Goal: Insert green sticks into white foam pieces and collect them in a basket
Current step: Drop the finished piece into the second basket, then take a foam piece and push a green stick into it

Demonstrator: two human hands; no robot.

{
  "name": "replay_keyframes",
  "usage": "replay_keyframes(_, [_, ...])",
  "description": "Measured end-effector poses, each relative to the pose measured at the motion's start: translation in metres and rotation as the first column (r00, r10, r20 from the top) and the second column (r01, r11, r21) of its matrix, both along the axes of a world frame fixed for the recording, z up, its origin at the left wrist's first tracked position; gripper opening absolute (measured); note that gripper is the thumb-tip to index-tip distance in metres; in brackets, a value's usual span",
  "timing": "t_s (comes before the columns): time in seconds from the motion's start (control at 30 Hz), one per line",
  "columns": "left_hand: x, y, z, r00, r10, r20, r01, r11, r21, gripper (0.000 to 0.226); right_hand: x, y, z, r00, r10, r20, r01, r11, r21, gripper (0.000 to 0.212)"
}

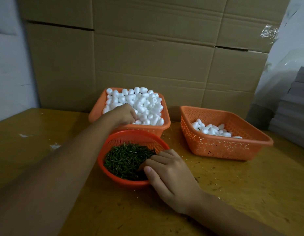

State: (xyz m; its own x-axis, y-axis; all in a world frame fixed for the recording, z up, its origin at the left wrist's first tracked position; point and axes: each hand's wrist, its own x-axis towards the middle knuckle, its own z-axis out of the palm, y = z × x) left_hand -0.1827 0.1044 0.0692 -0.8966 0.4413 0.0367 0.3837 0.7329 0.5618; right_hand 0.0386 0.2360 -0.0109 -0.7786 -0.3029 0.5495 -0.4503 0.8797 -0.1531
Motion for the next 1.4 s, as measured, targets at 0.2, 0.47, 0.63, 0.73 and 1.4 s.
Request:
replay_keyframes(0.2, [0.009, 0.000, -0.003, 0.906, 0.152, -0.395, -0.025, 0.952, 0.306, 0.021, 0.001, 0.001, 0.001, 1.000, -0.004, 0.012, 0.004, 1.000, 0.001, 0.059])
replay_keyframes(0.47, [0.075, 0.003, 0.000, 0.948, 0.138, -0.287, 0.090, 0.749, 0.657, 0.014, 0.003, 0.003, 0.007, 0.991, 0.124, 0.056, -0.109, 0.969, -0.223, 0.035])
replay_keyframes(0.63, [0.111, -0.009, -0.017, 0.979, -0.035, -0.201, 0.133, 0.854, 0.503, 0.025, -0.001, 0.006, 0.022, 0.951, 0.168, 0.260, -0.068, 0.933, -0.354, 0.020])
replay_keyframes(0.73, [0.124, -0.021, -0.021, 0.983, -0.084, -0.164, 0.154, 0.864, 0.480, 0.025, -0.003, 0.008, 0.030, 0.919, 0.173, 0.355, -0.065, 0.953, -0.295, 0.016])
replay_keyframes(1.4, [0.143, -0.051, -0.033, 0.990, -0.142, -0.010, 0.110, 0.720, 0.685, 0.048, -0.007, 0.002, 0.041, 0.841, 0.192, 0.505, -0.008, 0.939, -0.345, 0.008])
